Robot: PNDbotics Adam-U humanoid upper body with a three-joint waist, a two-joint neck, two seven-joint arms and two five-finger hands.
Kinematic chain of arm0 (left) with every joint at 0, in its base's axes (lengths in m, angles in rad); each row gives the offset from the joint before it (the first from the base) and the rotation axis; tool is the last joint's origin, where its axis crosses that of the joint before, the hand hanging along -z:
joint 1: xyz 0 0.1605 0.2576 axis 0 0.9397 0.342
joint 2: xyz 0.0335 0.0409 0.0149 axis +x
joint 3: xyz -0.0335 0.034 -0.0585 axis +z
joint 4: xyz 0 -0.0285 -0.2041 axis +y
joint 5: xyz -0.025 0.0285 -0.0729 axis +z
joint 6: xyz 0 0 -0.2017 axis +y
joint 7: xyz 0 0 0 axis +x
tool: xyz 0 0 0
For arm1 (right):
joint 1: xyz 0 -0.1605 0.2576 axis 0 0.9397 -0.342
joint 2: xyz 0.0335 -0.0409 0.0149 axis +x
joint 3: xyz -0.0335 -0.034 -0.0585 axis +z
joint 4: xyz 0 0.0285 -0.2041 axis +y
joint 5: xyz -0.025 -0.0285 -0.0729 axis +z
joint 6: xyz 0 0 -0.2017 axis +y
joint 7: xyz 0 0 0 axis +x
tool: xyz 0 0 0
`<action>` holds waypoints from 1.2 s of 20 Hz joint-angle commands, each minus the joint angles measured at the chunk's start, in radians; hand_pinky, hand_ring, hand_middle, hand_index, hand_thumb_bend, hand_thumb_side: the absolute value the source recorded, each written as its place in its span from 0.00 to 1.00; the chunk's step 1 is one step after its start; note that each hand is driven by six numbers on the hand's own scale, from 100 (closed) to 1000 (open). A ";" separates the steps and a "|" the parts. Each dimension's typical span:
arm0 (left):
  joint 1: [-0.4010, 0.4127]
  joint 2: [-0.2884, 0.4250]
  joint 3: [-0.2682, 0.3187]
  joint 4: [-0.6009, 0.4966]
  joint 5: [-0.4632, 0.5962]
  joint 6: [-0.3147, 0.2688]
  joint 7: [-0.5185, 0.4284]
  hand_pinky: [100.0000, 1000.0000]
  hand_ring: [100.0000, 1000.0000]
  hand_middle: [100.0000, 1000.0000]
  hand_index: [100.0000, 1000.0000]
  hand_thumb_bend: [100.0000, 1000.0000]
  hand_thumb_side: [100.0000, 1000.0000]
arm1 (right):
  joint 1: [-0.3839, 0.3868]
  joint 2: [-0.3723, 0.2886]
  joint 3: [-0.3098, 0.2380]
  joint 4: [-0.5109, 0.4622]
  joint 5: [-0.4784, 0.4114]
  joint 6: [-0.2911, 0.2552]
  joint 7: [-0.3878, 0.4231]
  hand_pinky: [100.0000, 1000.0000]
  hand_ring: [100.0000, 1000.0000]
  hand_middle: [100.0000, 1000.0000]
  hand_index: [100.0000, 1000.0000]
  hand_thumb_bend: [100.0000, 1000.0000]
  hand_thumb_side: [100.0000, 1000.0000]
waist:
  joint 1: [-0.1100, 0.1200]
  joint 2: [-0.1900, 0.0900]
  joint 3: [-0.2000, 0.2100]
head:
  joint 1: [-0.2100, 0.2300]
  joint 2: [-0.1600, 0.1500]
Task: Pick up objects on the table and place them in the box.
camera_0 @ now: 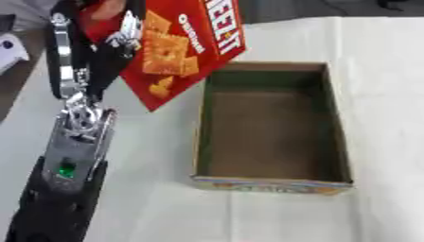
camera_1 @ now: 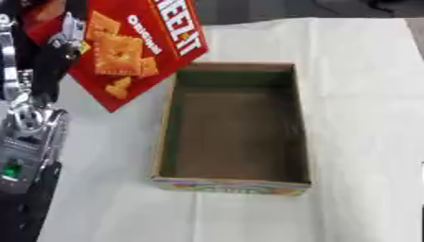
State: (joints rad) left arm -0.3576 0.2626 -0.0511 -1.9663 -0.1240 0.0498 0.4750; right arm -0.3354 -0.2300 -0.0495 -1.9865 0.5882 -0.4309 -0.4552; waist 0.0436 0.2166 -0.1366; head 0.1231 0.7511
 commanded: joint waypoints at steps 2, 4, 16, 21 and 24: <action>-0.033 0.015 -0.027 0.000 0.017 -0.007 -0.032 0.00 0.00 0.00 0.08 0.00 0.00 | -0.015 -0.007 0.001 -0.014 -0.005 0.001 0.006 0.18 0.42 0.49 0.59 0.00 0.65 | 0.002 -0.012 -0.011 | -0.011 -0.011; -0.043 0.012 -0.045 0.010 0.023 -0.009 -0.047 0.00 0.00 0.00 0.08 0.00 0.00 | -0.016 -0.007 0.002 -0.014 -0.006 0.000 0.006 0.18 0.42 0.49 0.59 0.00 0.65 | 0.006 -0.010 -0.021 | -0.012 -0.011; -0.034 -0.015 -0.160 0.101 0.046 -0.071 -0.152 0.00 0.00 0.00 0.08 0.00 0.00 | -0.024 -0.006 0.005 -0.014 -0.009 -0.004 0.008 0.17 0.41 0.49 0.59 0.00 0.65 | 0.028 0.006 -0.068 | -0.028 -0.009; -0.019 -0.014 -0.186 0.112 0.054 -0.085 -0.189 0.00 0.00 0.00 0.09 0.00 0.00 | -0.025 -0.006 0.005 -0.014 -0.008 -0.005 0.008 0.18 0.42 0.49 0.59 0.00 0.65 | 0.035 0.005 -0.068 | -0.034 -0.007; -0.016 -0.009 -0.185 0.107 0.040 -0.092 -0.211 0.05 0.07 0.10 0.17 0.00 0.00 | -0.023 -0.006 0.004 -0.014 -0.008 -0.005 0.007 0.18 0.42 0.49 0.59 0.00 0.65 | 0.038 0.004 -0.066 | -0.037 -0.006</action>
State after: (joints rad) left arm -0.3684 0.2442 -0.2357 -1.8425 -0.0814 -0.0375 0.2738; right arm -0.3448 -0.2300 -0.0436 -1.9865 0.5812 -0.4324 -0.4474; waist 0.0849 0.2361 -0.2022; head 0.0965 0.7511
